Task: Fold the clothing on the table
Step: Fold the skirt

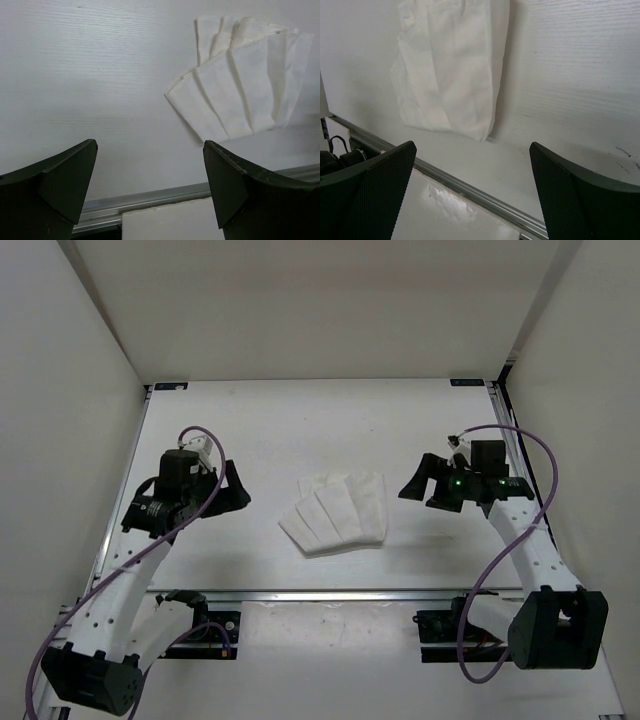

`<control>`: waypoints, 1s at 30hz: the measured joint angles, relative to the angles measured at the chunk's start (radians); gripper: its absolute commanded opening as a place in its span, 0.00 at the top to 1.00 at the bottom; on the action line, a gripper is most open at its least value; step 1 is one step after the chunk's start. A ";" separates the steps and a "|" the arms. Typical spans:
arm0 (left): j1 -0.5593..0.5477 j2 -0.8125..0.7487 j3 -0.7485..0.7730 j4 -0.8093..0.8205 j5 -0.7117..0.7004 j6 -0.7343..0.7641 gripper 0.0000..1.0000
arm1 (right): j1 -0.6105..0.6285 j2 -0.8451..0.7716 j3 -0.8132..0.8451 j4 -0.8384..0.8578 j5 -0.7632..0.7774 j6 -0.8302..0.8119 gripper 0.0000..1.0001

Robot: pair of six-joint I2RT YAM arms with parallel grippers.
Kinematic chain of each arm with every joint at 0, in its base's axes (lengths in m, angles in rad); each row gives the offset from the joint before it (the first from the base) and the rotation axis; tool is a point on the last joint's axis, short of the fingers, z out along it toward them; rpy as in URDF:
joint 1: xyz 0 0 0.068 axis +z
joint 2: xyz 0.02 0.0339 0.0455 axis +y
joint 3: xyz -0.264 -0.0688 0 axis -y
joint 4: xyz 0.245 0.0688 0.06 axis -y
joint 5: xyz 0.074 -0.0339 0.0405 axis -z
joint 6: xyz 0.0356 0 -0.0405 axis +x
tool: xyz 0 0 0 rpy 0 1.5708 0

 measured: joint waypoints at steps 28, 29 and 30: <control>-0.098 -0.051 -0.041 -0.048 -0.198 0.111 0.01 | -0.114 -0.147 -0.047 -0.013 -0.042 0.013 0.01; -0.097 -0.050 -0.041 -0.049 -0.196 0.111 0.02 | -0.111 -0.146 -0.047 -0.013 -0.042 0.009 0.01; -0.095 -0.049 -0.041 -0.048 -0.193 0.111 0.01 | -0.109 -0.145 -0.047 -0.015 -0.039 0.003 0.01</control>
